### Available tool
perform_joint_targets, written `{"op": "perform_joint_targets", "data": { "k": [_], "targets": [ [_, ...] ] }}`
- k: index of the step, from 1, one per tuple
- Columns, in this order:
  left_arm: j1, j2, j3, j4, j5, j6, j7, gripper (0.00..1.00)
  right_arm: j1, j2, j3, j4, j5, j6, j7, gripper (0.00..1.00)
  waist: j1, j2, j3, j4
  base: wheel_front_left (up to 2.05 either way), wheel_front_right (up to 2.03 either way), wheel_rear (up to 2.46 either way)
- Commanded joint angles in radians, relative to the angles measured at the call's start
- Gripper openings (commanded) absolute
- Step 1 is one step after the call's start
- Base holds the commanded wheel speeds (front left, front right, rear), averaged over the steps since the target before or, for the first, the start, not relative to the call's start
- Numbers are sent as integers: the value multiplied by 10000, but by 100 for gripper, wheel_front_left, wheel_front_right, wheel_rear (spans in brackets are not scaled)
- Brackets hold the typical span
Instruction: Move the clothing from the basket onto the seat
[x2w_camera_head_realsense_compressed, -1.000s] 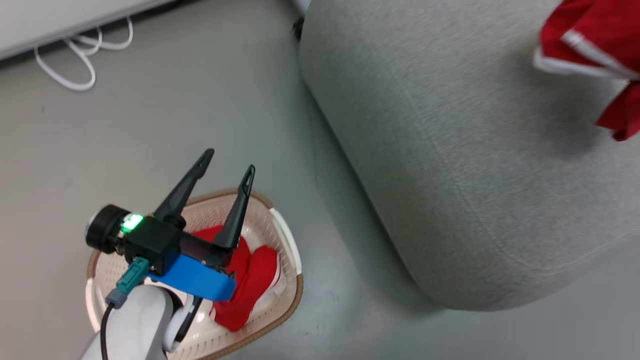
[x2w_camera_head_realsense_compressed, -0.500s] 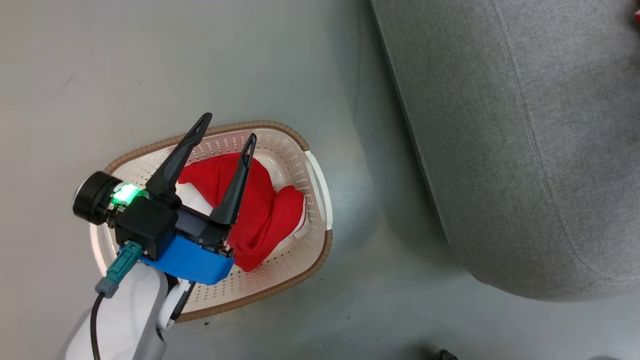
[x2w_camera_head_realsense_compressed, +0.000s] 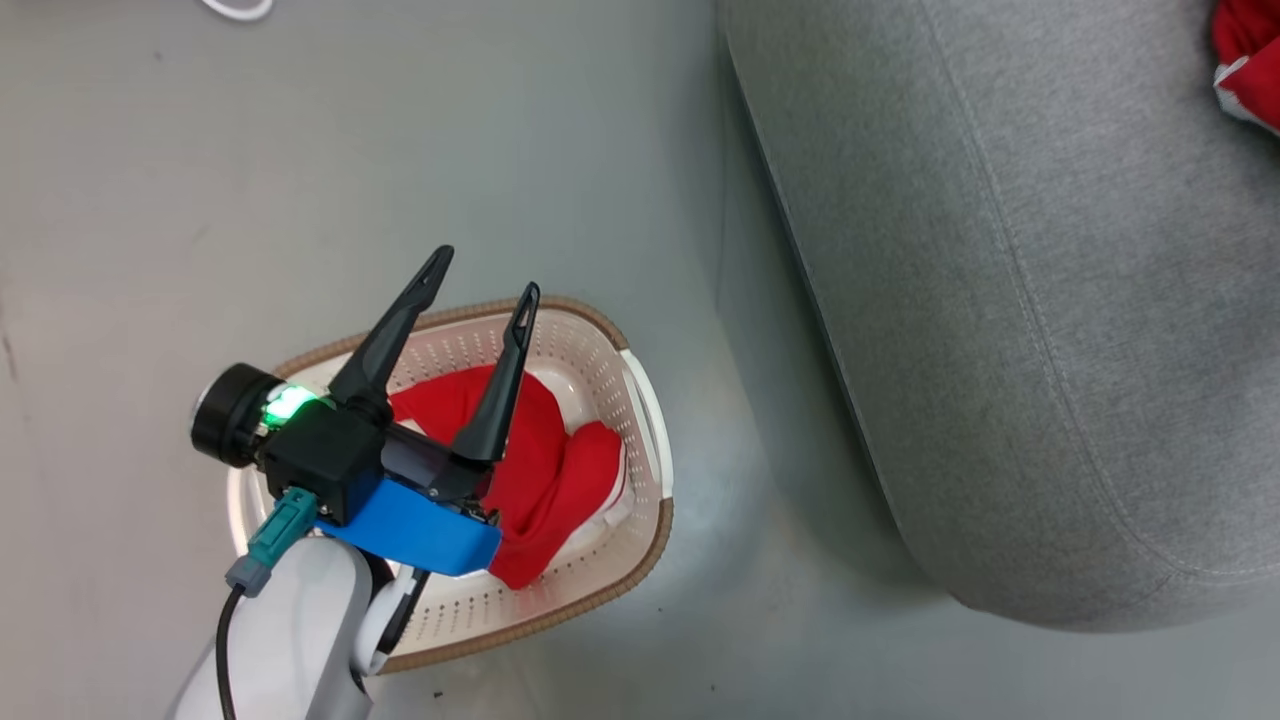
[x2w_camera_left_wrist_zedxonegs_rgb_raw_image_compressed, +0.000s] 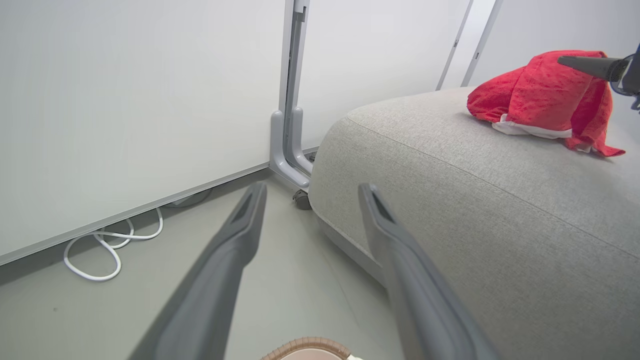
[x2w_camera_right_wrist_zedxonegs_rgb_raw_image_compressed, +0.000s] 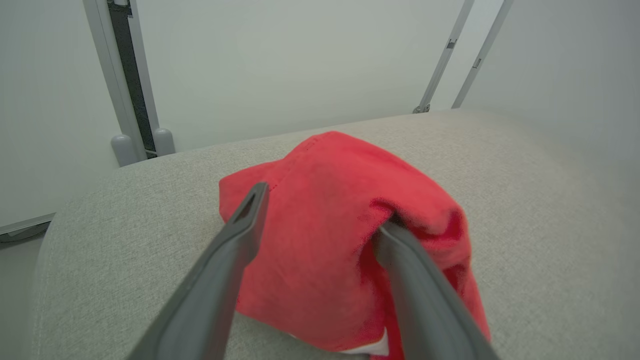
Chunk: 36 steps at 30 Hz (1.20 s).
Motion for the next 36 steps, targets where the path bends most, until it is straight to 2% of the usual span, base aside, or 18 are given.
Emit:
{"op": "perform_joint_targets", "data": {
  "k": [1, 11, 21, 28, 36],
  "targets": [
    [115, -101, 44, 61, -39, -16, -30, 100, 280, 41, 44, -39, -82, 1, -53, 100, -1, 0, -526, 124, 0, 0, 0],
    [1379, -975, 642, 562, -324, -16, -29, 100, 1928, 496, 518, -293, -206, 1, 53, 100, -1, 0, -2790, 303, 0, 0, 0],
    [3138, -1640, 1850, 899, -399, -16, -29, 100, 4259, 1706, 1855, -1733, 221, 1, 263, 100, -1, 0, -4758, 549, 0, 0, 0],
    [3951, -1954, 2700, 1051, -267, -16, -29, 100, 5901, 2344, 2694, -3302, 132, 1, 494, 100, -1, 0, -5531, 930, 0, 0, 0],
    [4364, -2096, 3513, 1176, -30, -16, -29, 100, 7328, 2651, 3610, -4781, 89, 1, 726, 100, -1, 0, -5894, 1542, 0, 0, 0]
  ]
}}
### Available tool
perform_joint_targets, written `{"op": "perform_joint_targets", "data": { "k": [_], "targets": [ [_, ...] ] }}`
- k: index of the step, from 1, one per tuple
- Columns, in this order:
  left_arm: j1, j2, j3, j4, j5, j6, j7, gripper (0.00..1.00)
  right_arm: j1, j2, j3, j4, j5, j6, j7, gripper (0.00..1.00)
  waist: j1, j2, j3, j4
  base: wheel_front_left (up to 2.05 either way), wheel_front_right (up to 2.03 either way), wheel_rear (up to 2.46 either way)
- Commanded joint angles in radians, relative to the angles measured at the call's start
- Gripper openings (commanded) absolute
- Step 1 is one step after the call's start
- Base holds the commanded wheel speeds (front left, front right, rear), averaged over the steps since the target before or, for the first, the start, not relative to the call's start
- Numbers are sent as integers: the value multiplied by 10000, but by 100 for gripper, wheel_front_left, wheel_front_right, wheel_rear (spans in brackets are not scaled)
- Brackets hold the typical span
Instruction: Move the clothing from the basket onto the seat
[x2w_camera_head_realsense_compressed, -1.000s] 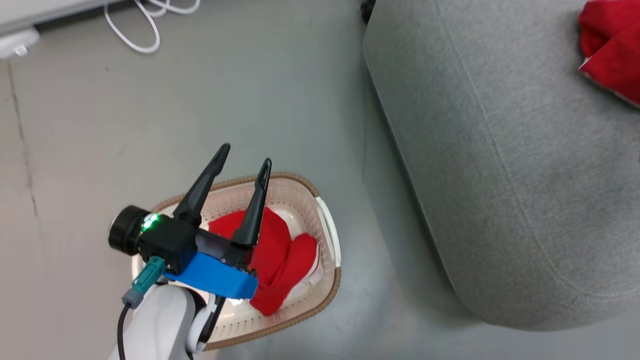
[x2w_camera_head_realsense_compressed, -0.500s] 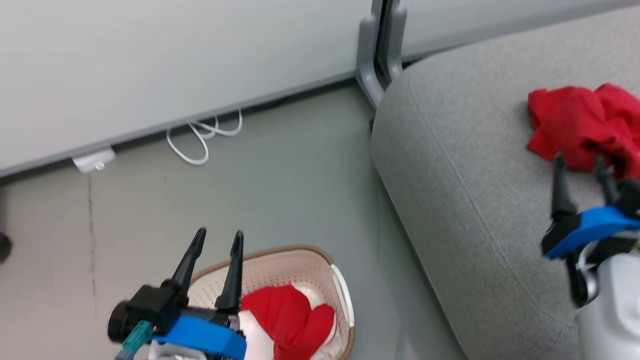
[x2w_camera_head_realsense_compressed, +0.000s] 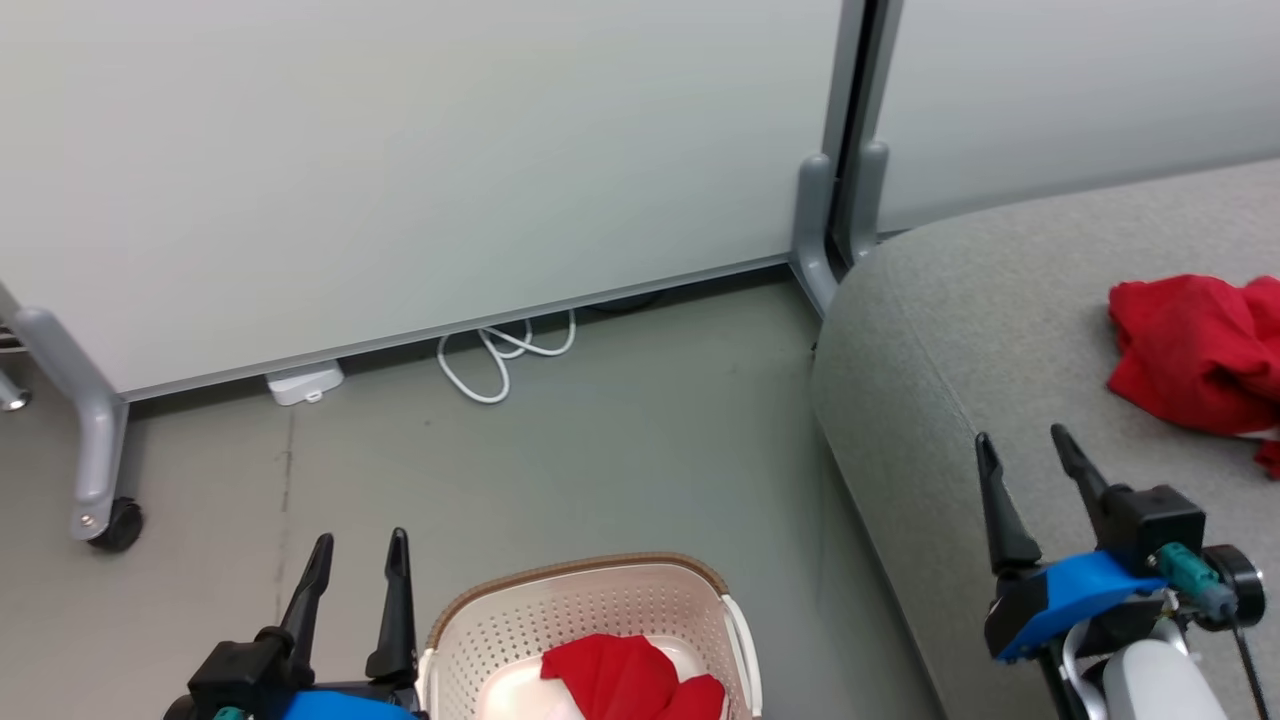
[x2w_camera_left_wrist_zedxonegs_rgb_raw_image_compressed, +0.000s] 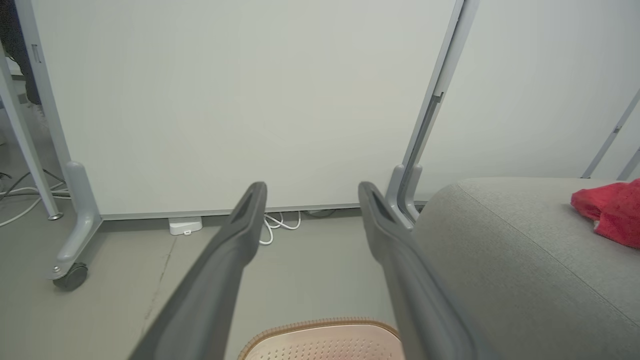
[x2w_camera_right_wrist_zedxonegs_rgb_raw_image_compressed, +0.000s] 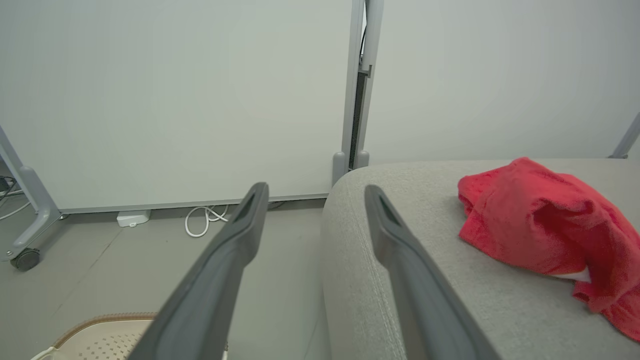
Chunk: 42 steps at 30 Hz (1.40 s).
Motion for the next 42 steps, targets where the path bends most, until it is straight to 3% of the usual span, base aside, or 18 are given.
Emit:
{"op": "perform_joint_targets", "data": {
  "k": [1, 14, 42],
  "targets": [
    [157, -32, 174, 25, 85, -16, -27, 100, 370, 76, 202, -282, 62, 1, 68, 100, 3, 0, -161, 257, 0, 0, 0],
    [548, -26, 564, 211, 250, -16, -27, 100, 1353, 146, 828, -1377, 755, 1, 456, 100, 3, 0, -406, 965, 0, 0, 0],
    [247, 144, 235, 426, 160, -17, -27, 100, 1387, 149, 1161, -1602, 1146, 1, 525, 100, 3, 0, -81, 876, 0, 0, 0]
  ]
}}
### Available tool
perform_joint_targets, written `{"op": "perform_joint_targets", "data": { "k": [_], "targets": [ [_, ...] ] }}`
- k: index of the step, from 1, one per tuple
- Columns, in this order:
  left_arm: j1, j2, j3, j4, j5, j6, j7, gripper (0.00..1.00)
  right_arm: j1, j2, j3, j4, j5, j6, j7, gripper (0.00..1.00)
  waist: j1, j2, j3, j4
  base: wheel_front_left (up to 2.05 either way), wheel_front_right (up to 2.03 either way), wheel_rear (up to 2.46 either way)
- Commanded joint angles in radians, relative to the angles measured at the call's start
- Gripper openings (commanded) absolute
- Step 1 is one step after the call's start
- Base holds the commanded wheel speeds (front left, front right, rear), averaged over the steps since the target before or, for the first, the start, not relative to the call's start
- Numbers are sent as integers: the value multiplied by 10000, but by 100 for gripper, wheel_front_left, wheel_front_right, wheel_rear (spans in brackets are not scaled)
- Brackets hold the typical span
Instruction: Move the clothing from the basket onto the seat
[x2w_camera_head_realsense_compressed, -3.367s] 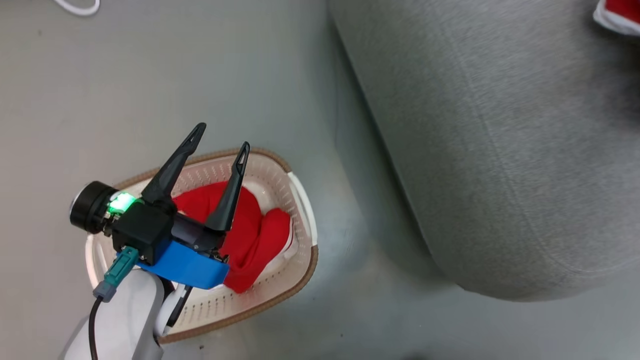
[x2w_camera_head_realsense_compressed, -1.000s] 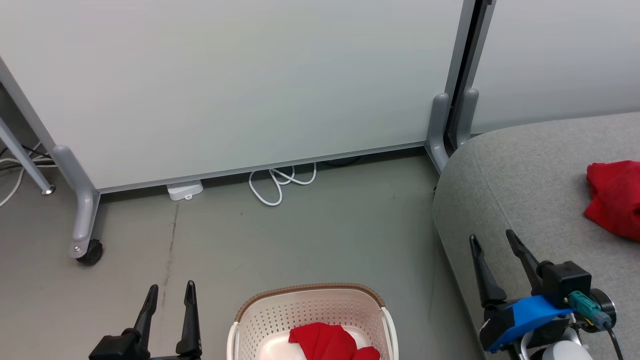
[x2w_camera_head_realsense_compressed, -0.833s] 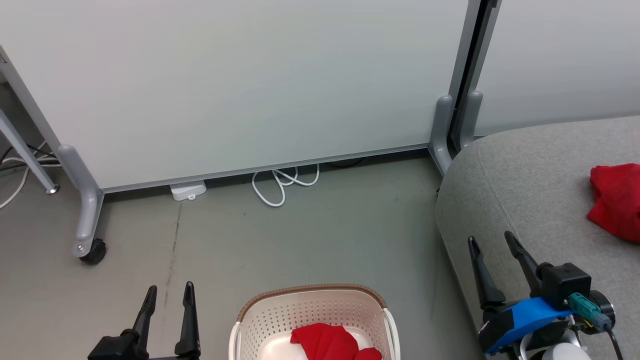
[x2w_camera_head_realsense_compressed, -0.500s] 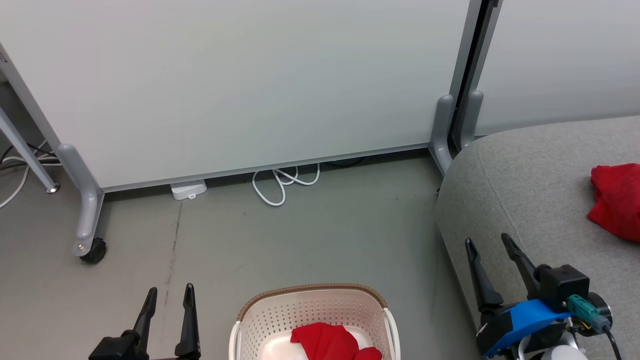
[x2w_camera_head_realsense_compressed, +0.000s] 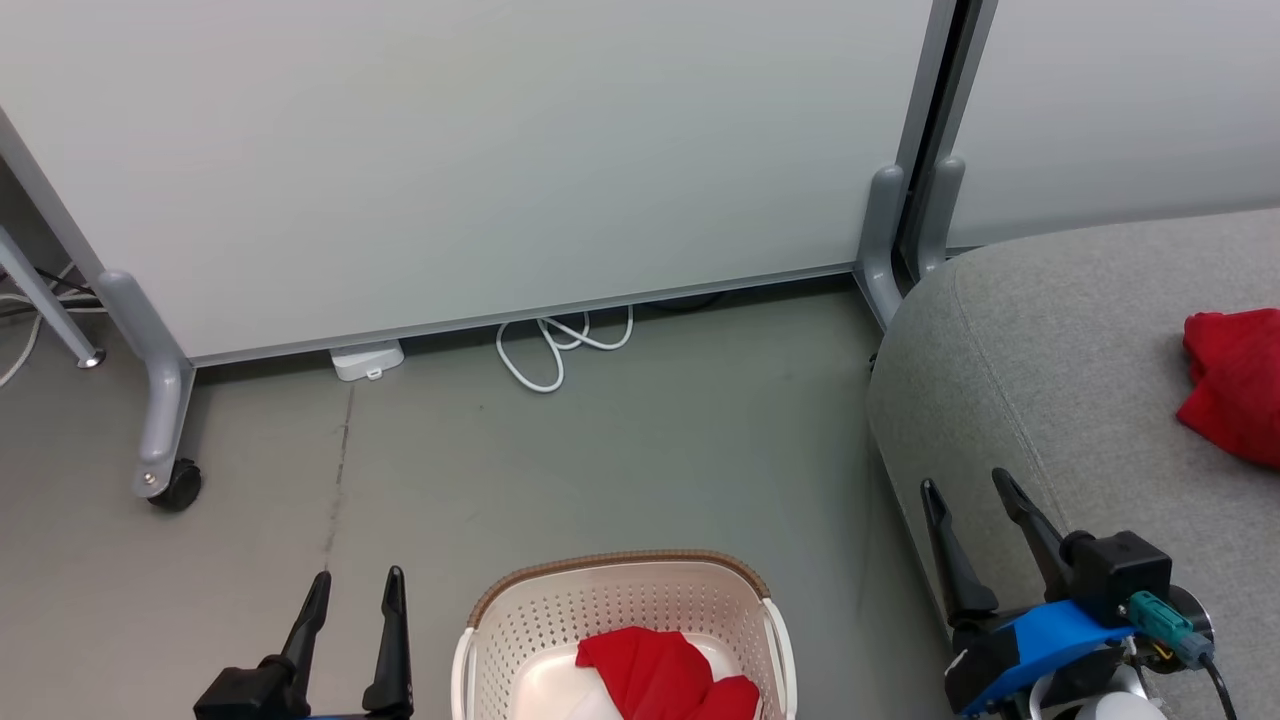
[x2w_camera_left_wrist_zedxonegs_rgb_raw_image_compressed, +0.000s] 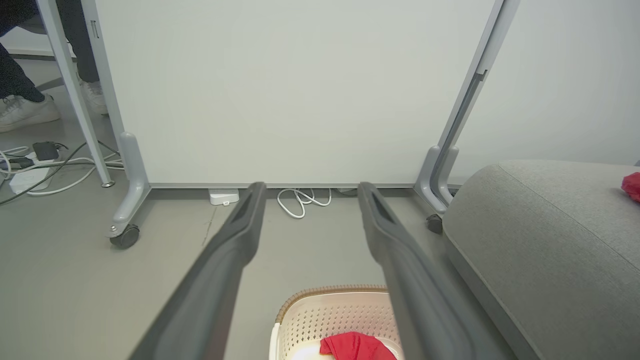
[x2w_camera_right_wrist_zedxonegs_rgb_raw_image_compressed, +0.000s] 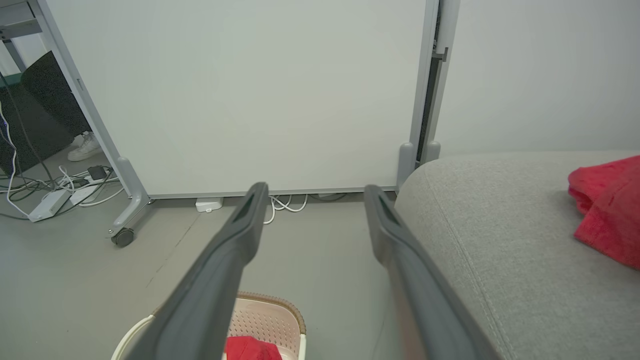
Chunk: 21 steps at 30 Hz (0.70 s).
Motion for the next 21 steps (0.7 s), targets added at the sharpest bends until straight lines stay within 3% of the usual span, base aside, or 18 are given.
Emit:
{"op": "perform_joint_targets", "data": {
  "k": [1, 11, 21],
  "targets": [
    [-227, 87, -75, 19, -9, -17, -27, 100, -54, 8, 30, -68, 67, 1, -29, 100, 0, 0, 115, -47, 0, 0, 0],
    [-1649, 307, -1002, 664, -148, -17, -27, 100, -1136, 5, 528, -650, 89, 3, -115, 100, 0, 0, 2094, -592, 0, 0, 0],
    [-4064, 634, -2373, 2868, -748, -17, -28, 100, -2821, 4, 1250, -1197, 224, 1, -368, 100, 0, 0, 4738, -1713, 0, 0, 0]
  ]
}}
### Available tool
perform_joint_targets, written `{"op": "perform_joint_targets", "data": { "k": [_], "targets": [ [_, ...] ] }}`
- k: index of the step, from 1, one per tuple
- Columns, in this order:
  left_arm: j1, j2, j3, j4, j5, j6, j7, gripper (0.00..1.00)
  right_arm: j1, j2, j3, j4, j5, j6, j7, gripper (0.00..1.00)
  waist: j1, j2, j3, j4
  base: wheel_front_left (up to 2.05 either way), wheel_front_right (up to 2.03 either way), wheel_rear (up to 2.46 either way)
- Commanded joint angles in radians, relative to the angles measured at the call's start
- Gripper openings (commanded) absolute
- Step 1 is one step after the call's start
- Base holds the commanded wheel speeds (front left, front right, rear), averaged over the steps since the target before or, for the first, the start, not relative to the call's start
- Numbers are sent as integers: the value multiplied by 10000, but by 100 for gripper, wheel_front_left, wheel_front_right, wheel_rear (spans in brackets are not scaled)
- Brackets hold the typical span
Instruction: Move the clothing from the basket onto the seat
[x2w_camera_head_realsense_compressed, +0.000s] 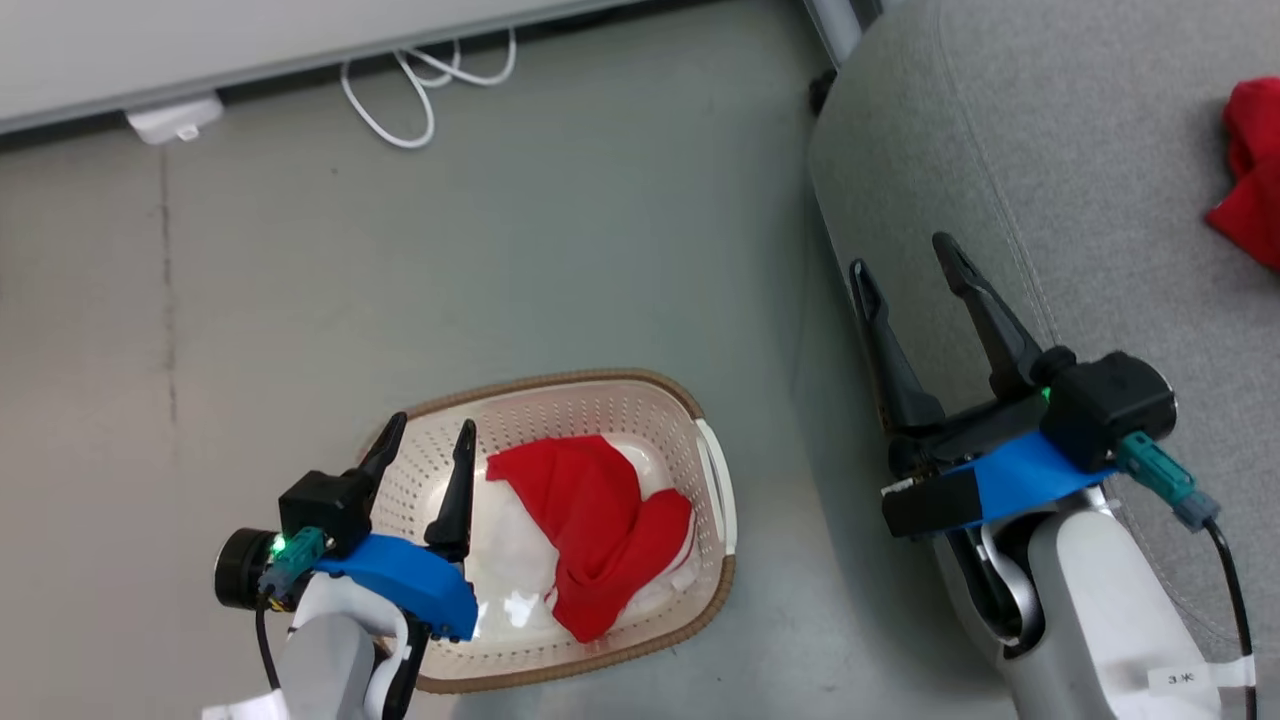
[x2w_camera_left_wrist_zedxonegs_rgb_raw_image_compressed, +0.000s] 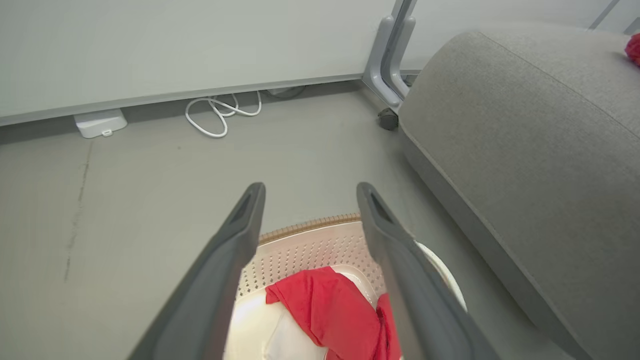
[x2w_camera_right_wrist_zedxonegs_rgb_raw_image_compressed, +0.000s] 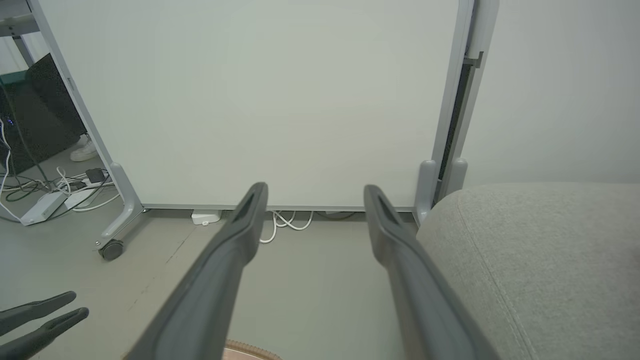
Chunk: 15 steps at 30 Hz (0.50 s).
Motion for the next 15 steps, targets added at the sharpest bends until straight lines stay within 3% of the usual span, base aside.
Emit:
{"op": "perform_joint_targets", "data": {
  "k": [1, 15],
  "targets": [
    [-508, 104, -214, 369, -128, -17, -28, 100, -327, 1, 104, -50, 62, 1, -96, 100, -3, 0, 1270, -830, 0, 0, 0],
    [-2749, 633, -1942, 3258, -1648, -17, 969, 100, -1538, 6, 859, 136, 871, 3, -718, 100, -3, 0, 3507, -2051, 0, 0, 0]
  ]
}}
